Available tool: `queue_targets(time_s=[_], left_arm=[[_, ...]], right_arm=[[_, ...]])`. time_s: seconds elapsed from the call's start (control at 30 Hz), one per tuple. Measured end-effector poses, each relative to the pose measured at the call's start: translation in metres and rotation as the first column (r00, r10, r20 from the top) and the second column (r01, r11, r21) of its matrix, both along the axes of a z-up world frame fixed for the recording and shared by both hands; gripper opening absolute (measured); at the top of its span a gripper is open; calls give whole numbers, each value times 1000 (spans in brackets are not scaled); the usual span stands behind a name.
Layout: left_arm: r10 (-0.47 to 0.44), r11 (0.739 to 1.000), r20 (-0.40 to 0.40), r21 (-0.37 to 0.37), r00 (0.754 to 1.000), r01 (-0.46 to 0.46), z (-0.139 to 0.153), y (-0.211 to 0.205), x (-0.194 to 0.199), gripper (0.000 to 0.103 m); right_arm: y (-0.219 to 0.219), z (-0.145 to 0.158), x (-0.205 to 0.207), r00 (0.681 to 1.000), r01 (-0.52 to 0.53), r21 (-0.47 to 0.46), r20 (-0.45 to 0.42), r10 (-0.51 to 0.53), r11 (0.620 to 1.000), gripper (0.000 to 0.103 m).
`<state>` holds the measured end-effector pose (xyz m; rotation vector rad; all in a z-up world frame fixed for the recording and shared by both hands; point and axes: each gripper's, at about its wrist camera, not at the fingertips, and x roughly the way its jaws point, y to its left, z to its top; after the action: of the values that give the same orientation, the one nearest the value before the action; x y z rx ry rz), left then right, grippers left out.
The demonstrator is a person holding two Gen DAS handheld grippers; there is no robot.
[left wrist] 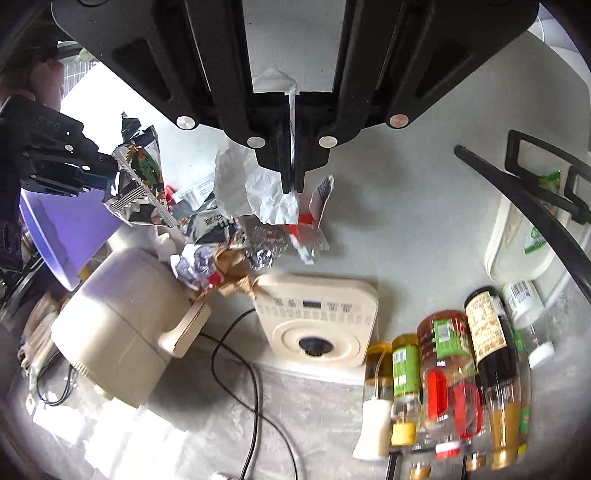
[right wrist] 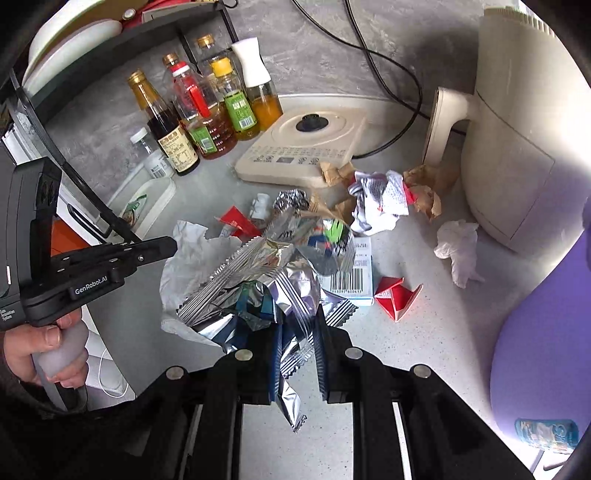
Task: Collect trash
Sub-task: 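Drop the foil wrappers into the purple bucket with the right gripper while the left carries the bag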
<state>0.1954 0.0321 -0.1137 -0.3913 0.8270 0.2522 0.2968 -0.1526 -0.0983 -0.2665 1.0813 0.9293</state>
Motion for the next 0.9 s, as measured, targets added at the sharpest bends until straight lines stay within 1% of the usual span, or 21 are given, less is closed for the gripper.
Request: queue_targets(time_s=[0.17,0.27,0.4,0.53,0.63,0.73,0.9], left_arm=[[3,1000,118,0,993,-3,37,7,-14,2],[-7,1000,174,20,985,3,57,9,-27,2],[-16,1000,218,12,976,14,75,12,-35,2],[-51,998,254,34,966,43,92,7,-32,2],[-93,995,266,56,959,81,102,-1,-20,2],[-141,988,282,97,949,119,113,-16,-4,2],[-205,977,326,119,923,175,128,-41,22,2]], right_arm=[[-3,29,-5,998,11,40,65,-14,999,16],[-8,45,-11,995,36,65,96,-42,997,16],[-17,64,-17,988,77,108,126,-90,991,16],[-34,88,-16,975,125,136,167,-147,983,16],[-53,109,-11,954,170,158,220,-203,973,16],[-77,125,2,924,234,160,271,-270,959,16],[-110,139,31,864,343,90,361,-351,935,16]])
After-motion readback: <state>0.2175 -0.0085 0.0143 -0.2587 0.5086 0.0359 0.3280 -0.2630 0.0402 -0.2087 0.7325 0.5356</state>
